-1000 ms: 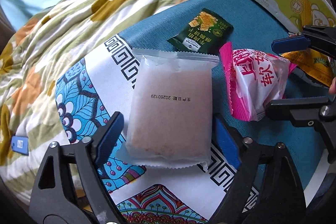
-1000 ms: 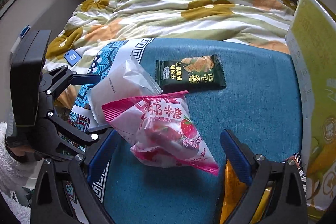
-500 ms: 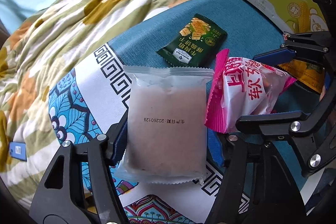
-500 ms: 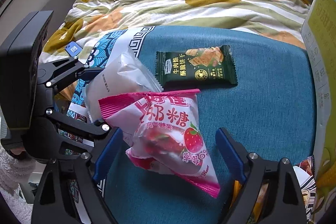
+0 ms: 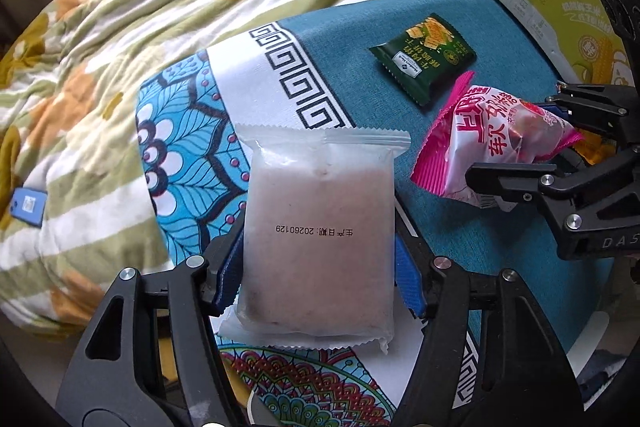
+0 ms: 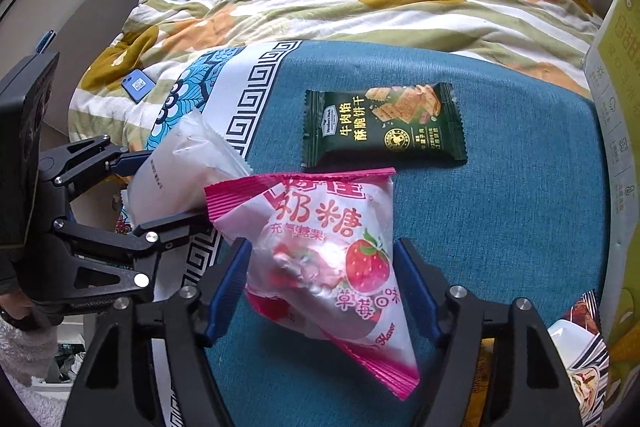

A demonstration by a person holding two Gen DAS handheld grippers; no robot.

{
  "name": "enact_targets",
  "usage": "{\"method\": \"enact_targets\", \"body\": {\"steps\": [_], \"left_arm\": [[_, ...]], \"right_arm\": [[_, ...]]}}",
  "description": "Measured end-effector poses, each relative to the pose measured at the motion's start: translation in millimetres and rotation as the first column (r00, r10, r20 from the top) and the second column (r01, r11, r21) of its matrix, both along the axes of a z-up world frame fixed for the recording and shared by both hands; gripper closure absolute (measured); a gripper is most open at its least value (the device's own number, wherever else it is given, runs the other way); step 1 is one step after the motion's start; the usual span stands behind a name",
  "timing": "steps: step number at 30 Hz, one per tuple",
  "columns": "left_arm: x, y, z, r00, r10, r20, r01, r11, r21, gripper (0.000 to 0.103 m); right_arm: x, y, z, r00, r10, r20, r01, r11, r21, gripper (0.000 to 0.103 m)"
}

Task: Organize snacks
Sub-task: 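Grasp the white square packet with the left tool while the right tool grasps the pink candy bag, then lift and carry the white packet and pink candy bag over the box with both tools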

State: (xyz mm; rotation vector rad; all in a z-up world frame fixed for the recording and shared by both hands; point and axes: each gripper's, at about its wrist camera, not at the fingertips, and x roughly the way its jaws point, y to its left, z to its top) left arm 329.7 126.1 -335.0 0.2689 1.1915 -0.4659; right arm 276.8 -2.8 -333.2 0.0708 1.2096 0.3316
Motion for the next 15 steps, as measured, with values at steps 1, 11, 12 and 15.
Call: {"method": "enact_targets", "body": {"steps": [1,11,12,15], "left_arm": [[-1.4,3.8,0.3,1.0,0.018,-0.006,-0.018,1.0,-0.011,0.043],[-15.5,26.9,15.8,0.994,0.109,-0.023,-0.111,0.988,-0.11,0.044],[-16.6,27.0,20.7,0.994,0.11,-0.016,-0.111,0.987,-0.115,0.044],[-23.7,29.0,41.0,0.994,0.112,0.011,-0.11,0.986,-0.129,0.044]], "right_arm": [[-0.3,1.0,-0.1,1.0,0.003,0.005,-0.003,1.0,-0.013,0.044],[-12.7,-2.3,10.1,0.997,-0.062,0.042,0.061,0.998,0.026,0.054],[-15.2,-2.4,12.8,0.996,-0.069,0.05,0.067,0.997,0.031,0.054],[-22.4,-2.1,25.8,0.993,-0.09,0.078,0.088,0.995,0.036,0.054]]}}
